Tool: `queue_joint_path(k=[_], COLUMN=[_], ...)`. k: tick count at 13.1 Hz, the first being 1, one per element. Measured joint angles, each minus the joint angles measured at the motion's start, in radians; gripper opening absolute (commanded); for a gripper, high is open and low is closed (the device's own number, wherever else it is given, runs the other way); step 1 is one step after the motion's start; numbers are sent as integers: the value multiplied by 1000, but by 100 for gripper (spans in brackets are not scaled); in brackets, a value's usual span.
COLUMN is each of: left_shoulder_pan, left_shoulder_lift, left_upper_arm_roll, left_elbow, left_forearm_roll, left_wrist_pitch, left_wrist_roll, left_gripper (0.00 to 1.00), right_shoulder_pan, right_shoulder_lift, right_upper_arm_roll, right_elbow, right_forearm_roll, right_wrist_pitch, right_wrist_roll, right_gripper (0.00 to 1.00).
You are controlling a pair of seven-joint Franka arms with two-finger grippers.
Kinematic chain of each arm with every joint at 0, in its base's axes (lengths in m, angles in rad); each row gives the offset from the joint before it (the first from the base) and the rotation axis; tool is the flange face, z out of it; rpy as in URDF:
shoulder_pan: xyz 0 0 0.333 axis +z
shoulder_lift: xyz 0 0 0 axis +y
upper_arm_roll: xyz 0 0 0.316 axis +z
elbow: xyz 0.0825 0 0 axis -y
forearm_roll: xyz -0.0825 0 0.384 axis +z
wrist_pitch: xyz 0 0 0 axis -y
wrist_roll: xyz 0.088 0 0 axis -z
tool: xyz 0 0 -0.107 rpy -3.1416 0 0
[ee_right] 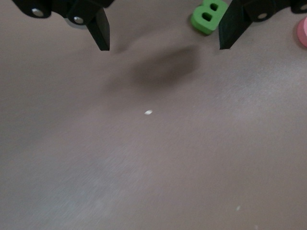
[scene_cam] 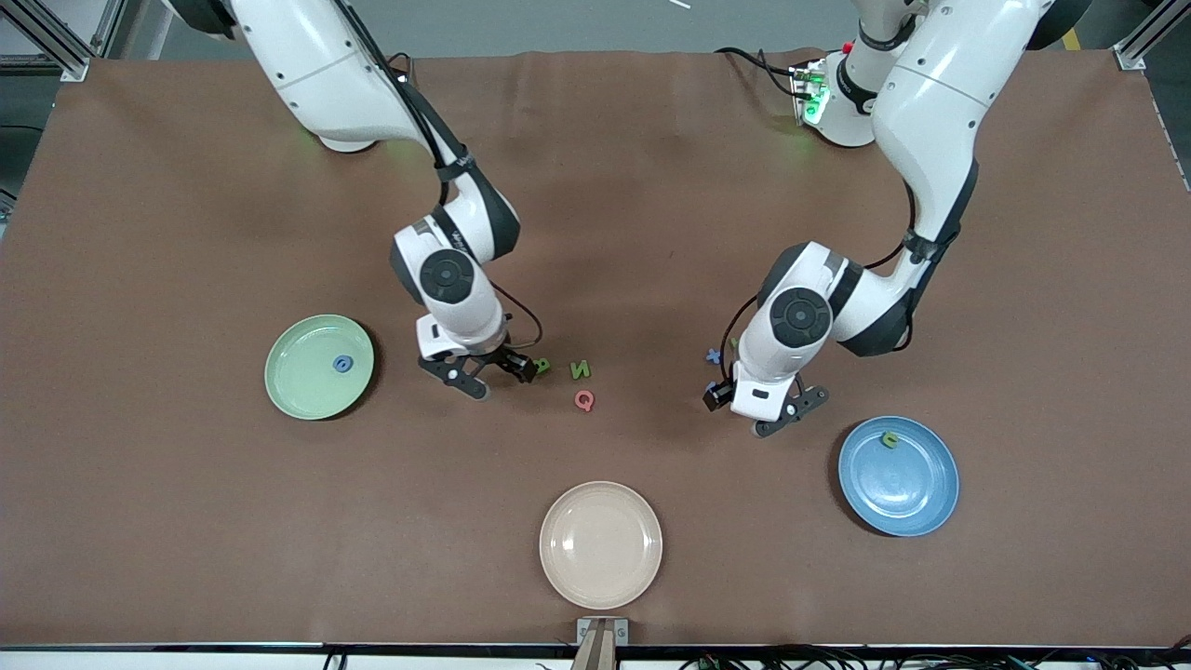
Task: Sort upper and lower case letters into plates
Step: 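Grasp the green B with the right gripper while the left gripper grasps m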
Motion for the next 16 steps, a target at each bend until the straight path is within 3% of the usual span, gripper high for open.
queue_joint_path(k=[4, 7, 9, 11, 12, 14, 16], left_shoulder_pan=[-15, -29, -40, -42, -41, -41, -40], left_shoulder_lift=[35, 42, 49, 54, 55, 56, 55], left_upper_arm_roll=[0, -1, -1, 0, 1, 1, 2], left_elbow=[0, 0, 0, 0, 0, 1, 6], left_forearm_roll=[58, 58, 58, 58, 58, 59, 62], left_wrist_pitch=[21, 22, 23, 26, 29, 35, 38], left_wrist_roll=[-115, -124, -144, -148, -148, -147, -142], left_gripper=[70, 65, 58, 46, 33, 3, 0], right_shoulder_pan=[17, 36, 59, 71, 71, 71, 67], right_shoulder_lift=[27, 44, 53, 55, 55, 55, 49], right_upper_arm_roll=[-1, 0, 0, -1, -1, -3, -9], right_elbow=[28, 51, 58, 59, 64, 75, 80], right_forearm_roll=[0, 0, 0, 0, 0, 0, -1], right_wrist_pitch=[7, 4, 2, -5, -4, -5, -39], right_wrist_roll=[117, 199, 233, 246, 248, 248, 225], right_gripper=[100, 86, 67, 12, 0, 0, 0])
